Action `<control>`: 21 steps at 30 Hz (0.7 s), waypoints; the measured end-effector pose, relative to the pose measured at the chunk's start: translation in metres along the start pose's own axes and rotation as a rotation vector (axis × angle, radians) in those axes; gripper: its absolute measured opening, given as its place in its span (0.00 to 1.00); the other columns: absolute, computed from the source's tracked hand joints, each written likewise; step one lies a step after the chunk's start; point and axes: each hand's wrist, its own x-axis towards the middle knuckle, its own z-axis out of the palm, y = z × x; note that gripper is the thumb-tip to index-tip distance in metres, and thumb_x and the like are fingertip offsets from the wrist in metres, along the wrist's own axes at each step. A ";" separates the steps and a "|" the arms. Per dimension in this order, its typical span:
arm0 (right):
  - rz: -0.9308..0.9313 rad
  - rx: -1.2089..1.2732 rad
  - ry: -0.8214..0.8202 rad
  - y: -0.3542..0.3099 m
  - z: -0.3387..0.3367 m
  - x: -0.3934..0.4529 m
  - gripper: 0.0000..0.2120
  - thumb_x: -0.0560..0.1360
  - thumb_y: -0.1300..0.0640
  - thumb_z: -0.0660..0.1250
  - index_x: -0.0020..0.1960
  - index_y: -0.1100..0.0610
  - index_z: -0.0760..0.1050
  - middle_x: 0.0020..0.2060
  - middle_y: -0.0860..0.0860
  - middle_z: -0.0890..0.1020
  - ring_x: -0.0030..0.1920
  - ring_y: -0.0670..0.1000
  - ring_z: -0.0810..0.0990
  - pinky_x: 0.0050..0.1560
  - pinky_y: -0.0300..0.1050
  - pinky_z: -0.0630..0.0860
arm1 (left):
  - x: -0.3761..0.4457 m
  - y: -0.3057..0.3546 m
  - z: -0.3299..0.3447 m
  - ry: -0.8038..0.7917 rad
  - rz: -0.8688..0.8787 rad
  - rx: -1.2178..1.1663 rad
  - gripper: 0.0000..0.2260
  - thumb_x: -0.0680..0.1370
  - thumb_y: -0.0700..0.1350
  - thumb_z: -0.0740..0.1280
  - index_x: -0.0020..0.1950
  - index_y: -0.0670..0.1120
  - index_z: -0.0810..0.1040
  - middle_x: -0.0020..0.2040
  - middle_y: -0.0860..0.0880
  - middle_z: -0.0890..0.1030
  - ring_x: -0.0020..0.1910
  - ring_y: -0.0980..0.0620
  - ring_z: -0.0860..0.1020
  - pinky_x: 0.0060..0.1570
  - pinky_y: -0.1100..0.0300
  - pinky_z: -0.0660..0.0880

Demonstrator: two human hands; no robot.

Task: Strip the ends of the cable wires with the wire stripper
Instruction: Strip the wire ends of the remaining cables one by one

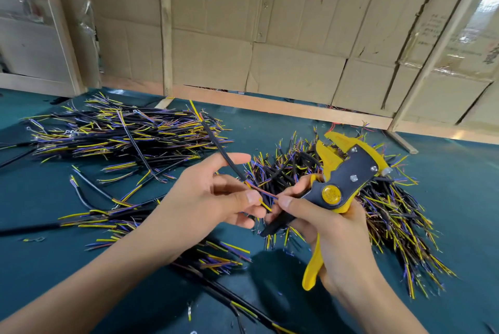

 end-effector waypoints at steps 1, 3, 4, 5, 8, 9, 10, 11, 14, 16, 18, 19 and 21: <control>0.015 0.006 0.004 0.001 0.000 0.000 0.10 0.67 0.68 0.71 0.36 0.54 0.80 0.32 0.59 0.81 0.33 0.60 0.81 0.39 0.57 0.83 | 0.000 0.000 0.000 -0.017 -0.021 -0.002 0.19 0.75 0.30 0.70 0.63 0.44 0.77 0.38 0.41 0.82 0.38 0.42 0.84 0.38 0.52 0.81; 0.046 0.013 0.009 0.001 0.000 0.000 0.09 0.66 0.68 0.72 0.36 0.54 0.80 0.33 0.59 0.82 0.32 0.60 0.82 0.36 0.52 0.82 | 0.000 0.000 0.003 -0.040 -0.091 -0.078 0.12 0.73 0.29 0.69 0.54 0.40 0.80 0.35 0.42 0.78 0.36 0.43 0.81 0.36 0.51 0.80; 0.059 0.015 0.007 0.002 0.000 -0.001 0.09 0.66 0.67 0.72 0.36 0.54 0.80 0.33 0.59 0.82 0.32 0.59 0.82 0.36 0.50 0.81 | 0.000 0.000 0.005 -0.037 -0.150 -0.150 0.10 0.70 0.30 0.67 0.49 0.38 0.80 0.33 0.42 0.76 0.33 0.44 0.80 0.33 0.51 0.79; 0.068 0.018 0.003 0.003 0.000 -0.001 0.09 0.66 0.67 0.72 0.36 0.54 0.80 0.33 0.59 0.82 0.32 0.59 0.82 0.36 0.50 0.81 | 0.000 -0.001 0.008 -0.025 -0.212 -0.221 0.09 0.68 0.32 0.64 0.45 0.38 0.79 0.32 0.42 0.73 0.30 0.45 0.77 0.30 0.53 0.77; 0.073 0.031 -0.001 0.004 0.002 -0.001 0.08 0.67 0.68 0.73 0.38 0.56 0.79 0.34 0.60 0.80 0.33 0.61 0.81 0.39 0.58 0.83 | 0.001 0.000 0.012 0.014 -0.346 -0.277 0.10 0.71 0.34 0.55 0.42 0.40 0.76 0.29 0.47 0.65 0.22 0.53 0.61 0.24 0.65 0.60; 0.071 0.028 0.001 0.005 0.001 -0.001 0.08 0.67 0.68 0.73 0.38 0.57 0.79 0.34 0.60 0.80 0.33 0.62 0.81 0.40 0.60 0.83 | 0.001 -0.001 0.012 0.023 -0.374 -0.242 0.11 0.74 0.35 0.54 0.42 0.41 0.75 0.29 0.49 0.63 0.22 0.54 0.57 0.24 0.66 0.56; 0.068 0.022 0.003 0.005 0.001 -0.001 0.07 0.67 0.68 0.72 0.39 0.58 0.79 0.34 0.60 0.80 0.33 0.62 0.81 0.40 0.62 0.83 | 0.003 -0.001 0.011 0.033 -0.388 -0.195 0.10 0.75 0.37 0.55 0.43 0.41 0.75 0.28 0.51 0.62 0.22 0.55 0.55 0.25 0.67 0.54; 0.068 0.015 0.007 0.005 0.001 -0.001 0.07 0.67 0.68 0.72 0.39 0.59 0.78 0.34 0.61 0.80 0.33 0.62 0.80 0.41 0.64 0.83 | 0.003 -0.002 0.011 0.046 -0.389 -0.144 0.08 0.76 0.38 0.57 0.43 0.42 0.75 0.27 0.52 0.61 0.22 0.55 0.55 0.25 0.67 0.54; 0.081 0.012 0.012 0.004 0.000 -0.001 0.06 0.67 0.69 0.72 0.40 0.61 0.77 0.34 0.60 0.79 0.32 0.62 0.80 0.42 0.67 0.82 | 0.005 -0.007 0.008 0.035 -0.353 -0.008 0.03 0.76 0.39 0.63 0.43 0.42 0.75 0.26 0.53 0.63 0.22 0.55 0.57 0.27 0.65 0.54; 0.094 0.021 0.012 0.004 0.001 -0.001 0.07 0.67 0.68 0.73 0.41 0.60 0.78 0.34 0.60 0.79 0.33 0.61 0.80 0.41 0.66 0.82 | 0.004 -0.010 0.006 0.008 -0.339 -0.006 0.05 0.79 0.40 0.64 0.44 0.42 0.76 0.27 0.52 0.64 0.24 0.55 0.58 0.26 0.64 0.56; 0.111 0.027 -0.011 0.003 0.001 -0.001 0.07 0.67 0.67 0.75 0.40 0.58 0.79 0.35 0.59 0.80 0.33 0.60 0.80 0.40 0.62 0.84 | 0.003 -0.010 0.008 -0.013 -0.315 -0.091 0.06 0.81 0.41 0.64 0.45 0.41 0.76 0.28 0.51 0.65 0.24 0.55 0.58 0.25 0.64 0.57; 0.125 0.017 -0.035 0.003 0.001 -0.001 0.08 0.66 0.66 0.76 0.39 0.56 0.80 0.35 0.59 0.81 0.34 0.60 0.79 0.40 0.61 0.84 | 0.002 -0.009 0.009 -0.019 -0.296 -0.150 0.06 0.80 0.42 0.65 0.46 0.41 0.77 0.29 0.51 0.66 0.23 0.56 0.59 0.24 0.64 0.57; 0.153 -0.017 -0.103 0.003 0.001 -0.001 0.09 0.65 0.64 0.78 0.38 0.54 0.81 0.35 0.59 0.82 0.34 0.59 0.79 0.41 0.62 0.84 | 0.001 -0.007 0.011 -0.026 -0.247 -0.251 0.08 0.75 0.46 0.68 0.45 0.41 0.77 0.29 0.51 0.66 0.23 0.57 0.60 0.24 0.64 0.58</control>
